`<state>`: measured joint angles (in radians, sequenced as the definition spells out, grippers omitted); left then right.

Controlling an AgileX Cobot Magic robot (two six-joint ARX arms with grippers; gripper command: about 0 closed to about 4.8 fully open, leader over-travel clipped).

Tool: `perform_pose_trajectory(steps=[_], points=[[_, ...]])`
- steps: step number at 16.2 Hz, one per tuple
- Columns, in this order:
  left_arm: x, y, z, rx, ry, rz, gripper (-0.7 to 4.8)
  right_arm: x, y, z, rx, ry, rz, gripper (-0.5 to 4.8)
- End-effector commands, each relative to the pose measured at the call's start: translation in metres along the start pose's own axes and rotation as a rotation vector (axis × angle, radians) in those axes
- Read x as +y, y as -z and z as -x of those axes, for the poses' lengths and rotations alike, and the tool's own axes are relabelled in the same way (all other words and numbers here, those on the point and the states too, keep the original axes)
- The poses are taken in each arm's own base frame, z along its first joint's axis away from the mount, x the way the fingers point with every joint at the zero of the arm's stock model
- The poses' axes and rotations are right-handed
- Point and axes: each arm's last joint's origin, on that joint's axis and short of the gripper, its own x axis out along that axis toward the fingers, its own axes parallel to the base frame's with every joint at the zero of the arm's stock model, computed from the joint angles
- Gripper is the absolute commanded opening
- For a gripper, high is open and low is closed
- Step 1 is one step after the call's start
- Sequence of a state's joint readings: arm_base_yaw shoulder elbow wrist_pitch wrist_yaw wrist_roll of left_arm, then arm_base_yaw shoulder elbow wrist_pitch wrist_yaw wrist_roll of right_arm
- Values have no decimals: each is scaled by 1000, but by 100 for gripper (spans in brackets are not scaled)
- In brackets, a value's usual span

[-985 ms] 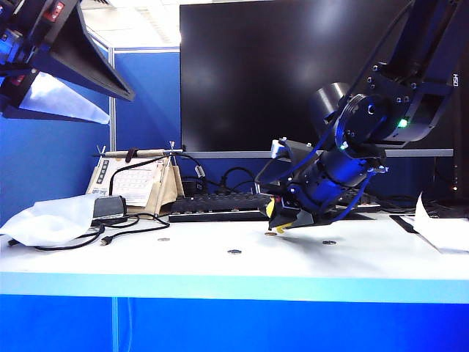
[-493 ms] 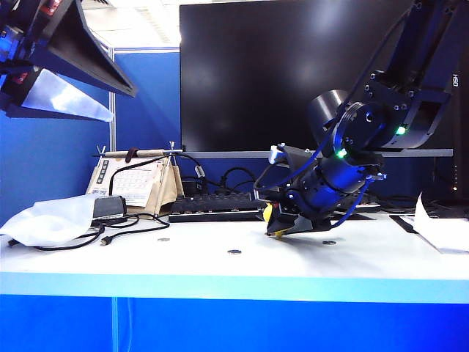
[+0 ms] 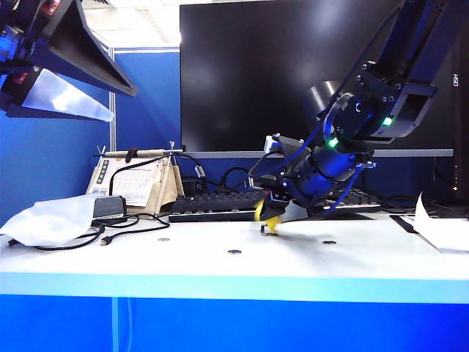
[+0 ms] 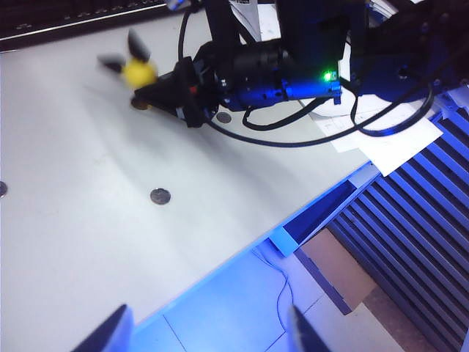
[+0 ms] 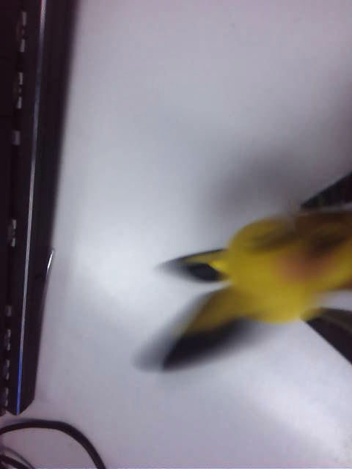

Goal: Pick up the doll and place it on the similarly colored coin.

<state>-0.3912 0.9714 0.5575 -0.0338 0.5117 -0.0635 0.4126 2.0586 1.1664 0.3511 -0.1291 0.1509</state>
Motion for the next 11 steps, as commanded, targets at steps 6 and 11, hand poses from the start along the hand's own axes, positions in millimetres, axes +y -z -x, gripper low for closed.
perform_pose_trajectory(steps=[6, 11], points=[[-1, -2, 0, -13, 9, -11, 277, 0, 5, -2, 32, 0, -1, 201], [-1, 0, 1, 11, 8, 1, 277, 4, -41, -4, -43, 66, 69, 275]])
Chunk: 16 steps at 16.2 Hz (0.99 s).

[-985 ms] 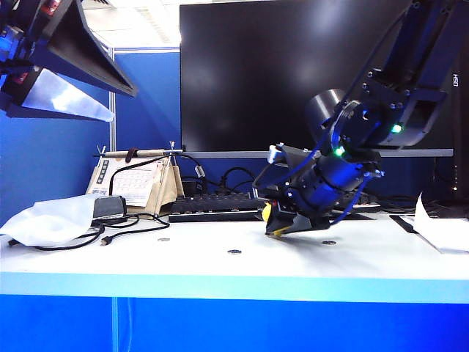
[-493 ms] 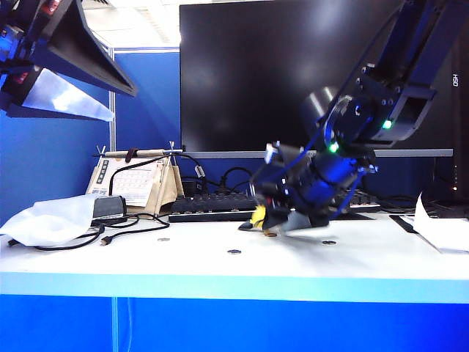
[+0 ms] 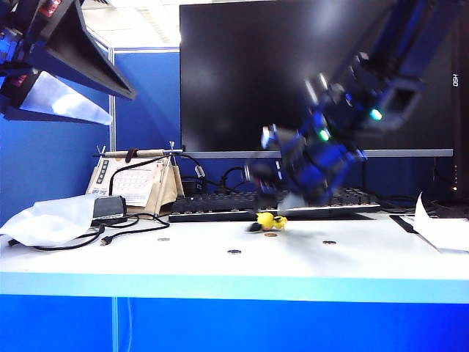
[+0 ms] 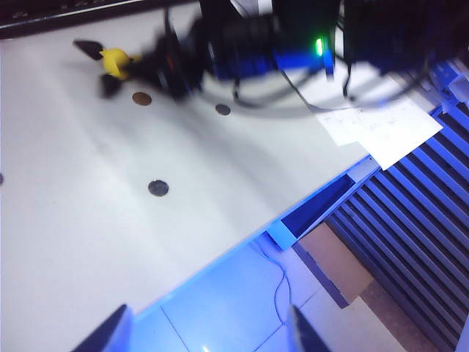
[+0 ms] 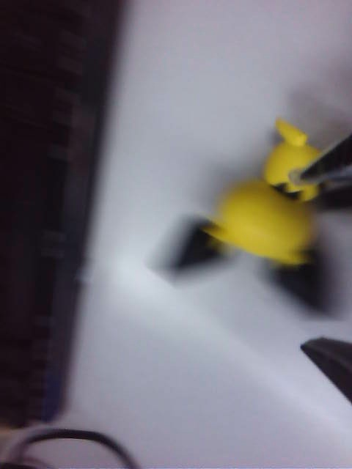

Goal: Pick up the doll and place it on the similarly colored coin.

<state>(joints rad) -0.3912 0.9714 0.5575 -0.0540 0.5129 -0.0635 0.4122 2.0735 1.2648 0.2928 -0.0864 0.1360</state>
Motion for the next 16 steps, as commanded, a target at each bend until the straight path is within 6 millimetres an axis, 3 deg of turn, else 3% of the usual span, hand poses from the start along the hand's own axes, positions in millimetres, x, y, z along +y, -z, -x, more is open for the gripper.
perform_pose_trajectory(steps=[1, 4, 9, 16], points=[[-1, -2, 1, -11, 8, -11, 277, 2, -26, 1, -14, 28, 71, 275], [-1, -4, 1, -28, 9, -20, 277, -3, -28, 2, -12, 38, 79, 275], [-1, -4, 1, -32, 10, -21, 277, -18, -12, -8, 60, 57, 52, 274], [-1, -4, 1, -32, 10, -19, 277, -17, -7, -11, 87, 17, 46, 274]])
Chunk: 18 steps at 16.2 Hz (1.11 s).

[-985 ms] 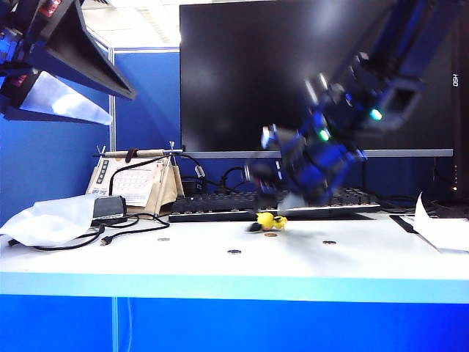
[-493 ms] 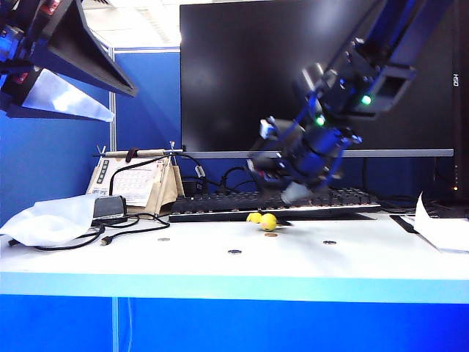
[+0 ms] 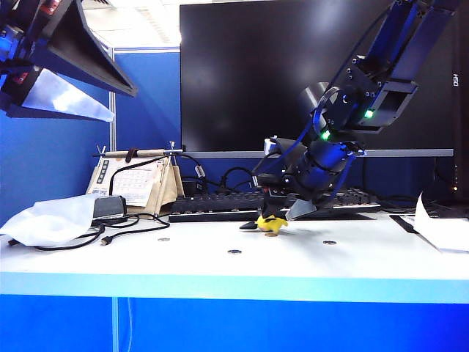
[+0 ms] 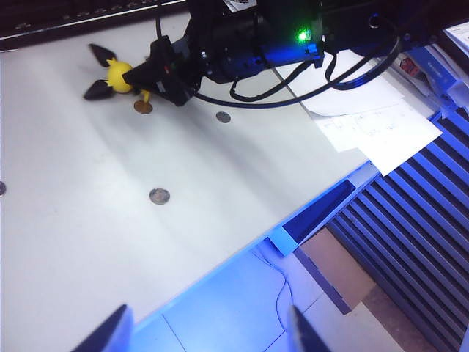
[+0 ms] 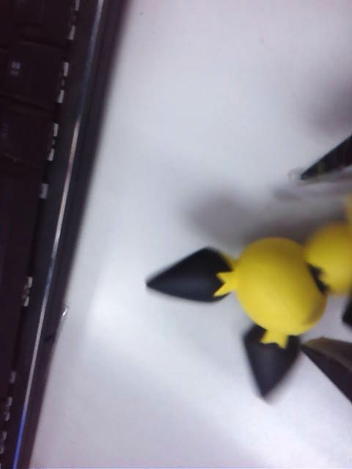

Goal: Pick up the doll and place it on the similarly colored coin.

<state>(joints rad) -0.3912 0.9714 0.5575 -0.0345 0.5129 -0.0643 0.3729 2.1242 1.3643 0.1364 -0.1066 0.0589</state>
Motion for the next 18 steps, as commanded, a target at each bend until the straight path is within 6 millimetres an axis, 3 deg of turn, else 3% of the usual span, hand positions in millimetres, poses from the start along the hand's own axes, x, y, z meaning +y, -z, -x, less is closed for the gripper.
perform_pose_trajectory(steps=[1, 18], points=[[-1, -2, 1, -15, 9, -10, 277, 1, -3, 1, -16, -5, 1, 274], [-1, 0, 1, 5, 27, 1, 277, 9, 8, -5, 47, -67, -48, 272]])
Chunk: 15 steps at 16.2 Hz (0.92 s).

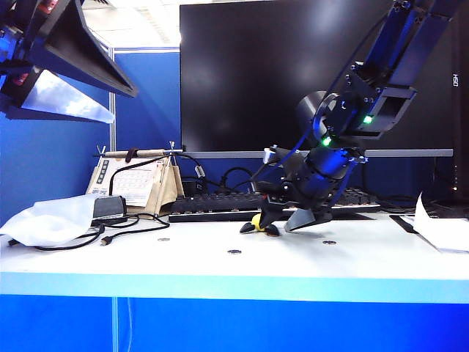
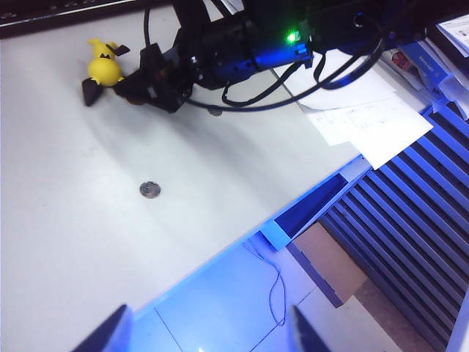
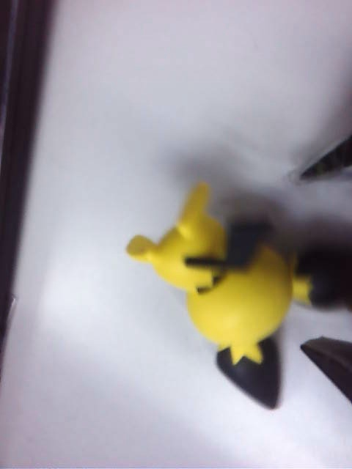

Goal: Pick up the doll and place it on the similarly colored coin.

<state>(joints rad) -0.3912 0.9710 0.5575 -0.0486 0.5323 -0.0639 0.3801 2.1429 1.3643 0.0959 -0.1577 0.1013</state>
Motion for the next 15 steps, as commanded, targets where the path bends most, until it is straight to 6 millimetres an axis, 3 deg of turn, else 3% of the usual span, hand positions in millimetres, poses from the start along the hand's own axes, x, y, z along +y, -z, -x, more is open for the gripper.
perform_pose_trajectory(steps=[1, 3, 6, 15], points=[[-1, -2, 0, -8, 8, -6, 277, 8, -2, 0, -15, -18, 3, 269], [-1, -2, 0, -8, 9, -6, 277, 11, -1, -1, -12, -21, 6, 263], [-1, -2, 0, -8, 9, -6, 277, 11, -1, -1, -13, -17, 6, 199], [-1, -1, 1, -5, 30, -6, 277, 10, 6, -1, 62, -5, -5, 197]])
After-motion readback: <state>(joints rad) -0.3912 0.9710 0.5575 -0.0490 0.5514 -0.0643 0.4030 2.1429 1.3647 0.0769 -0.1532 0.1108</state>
